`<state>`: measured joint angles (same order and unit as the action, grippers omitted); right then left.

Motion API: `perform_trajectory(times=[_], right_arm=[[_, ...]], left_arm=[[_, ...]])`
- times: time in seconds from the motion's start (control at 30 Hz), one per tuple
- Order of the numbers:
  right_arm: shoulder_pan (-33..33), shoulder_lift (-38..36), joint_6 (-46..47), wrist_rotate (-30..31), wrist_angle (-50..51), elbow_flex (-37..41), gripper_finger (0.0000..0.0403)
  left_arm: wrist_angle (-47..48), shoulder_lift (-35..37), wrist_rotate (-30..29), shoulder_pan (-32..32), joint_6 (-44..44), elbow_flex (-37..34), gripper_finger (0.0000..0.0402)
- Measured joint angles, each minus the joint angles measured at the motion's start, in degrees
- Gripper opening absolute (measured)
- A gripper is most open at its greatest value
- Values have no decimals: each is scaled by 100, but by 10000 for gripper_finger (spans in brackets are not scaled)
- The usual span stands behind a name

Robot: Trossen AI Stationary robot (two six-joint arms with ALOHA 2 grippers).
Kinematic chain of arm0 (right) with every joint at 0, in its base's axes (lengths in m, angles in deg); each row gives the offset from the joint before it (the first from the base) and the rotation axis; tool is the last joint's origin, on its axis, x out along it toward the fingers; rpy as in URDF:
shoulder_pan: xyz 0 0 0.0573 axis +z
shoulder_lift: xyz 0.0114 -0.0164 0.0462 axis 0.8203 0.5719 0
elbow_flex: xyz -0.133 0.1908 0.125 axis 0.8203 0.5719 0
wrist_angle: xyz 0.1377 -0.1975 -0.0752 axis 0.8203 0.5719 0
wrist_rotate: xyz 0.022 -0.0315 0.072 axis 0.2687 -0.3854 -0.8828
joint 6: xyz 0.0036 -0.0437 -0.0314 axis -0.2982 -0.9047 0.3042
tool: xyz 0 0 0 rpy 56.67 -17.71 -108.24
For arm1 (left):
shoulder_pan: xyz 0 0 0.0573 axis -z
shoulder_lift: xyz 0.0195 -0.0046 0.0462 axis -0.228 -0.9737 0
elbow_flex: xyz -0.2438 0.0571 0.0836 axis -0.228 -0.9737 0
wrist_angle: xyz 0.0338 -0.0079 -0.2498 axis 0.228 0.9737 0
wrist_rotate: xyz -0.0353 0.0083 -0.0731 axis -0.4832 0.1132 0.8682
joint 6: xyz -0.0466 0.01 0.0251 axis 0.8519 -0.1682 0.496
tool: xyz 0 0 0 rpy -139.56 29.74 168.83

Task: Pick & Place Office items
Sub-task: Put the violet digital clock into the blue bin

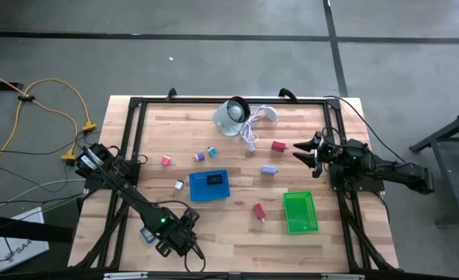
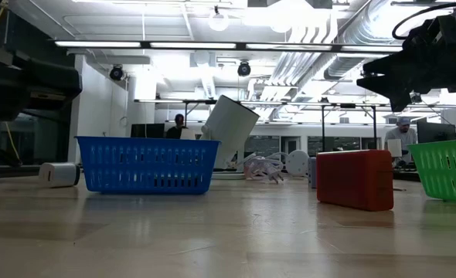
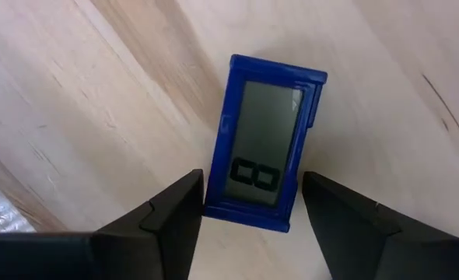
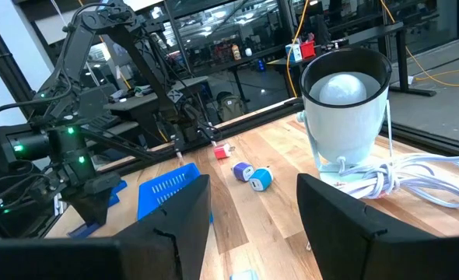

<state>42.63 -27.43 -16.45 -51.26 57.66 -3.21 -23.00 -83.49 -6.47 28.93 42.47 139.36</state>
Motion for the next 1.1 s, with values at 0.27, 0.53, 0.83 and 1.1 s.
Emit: perform_trajectory(times=[0.27,0.53,0.83,1.1], right_arm=[[0,0,1,1,0,-2,179],[0,0,0,1,0,-1,179],[0,0,0,1,0,1,179],[0,0,1,1,0,0,179]], left_arm=[[3,0,15,2,-2,-2,157],[2,0,10,0,-5,0,161],[118,647,198,-551,25,7,162],[933,1669,147,-1499,157,7,163]])
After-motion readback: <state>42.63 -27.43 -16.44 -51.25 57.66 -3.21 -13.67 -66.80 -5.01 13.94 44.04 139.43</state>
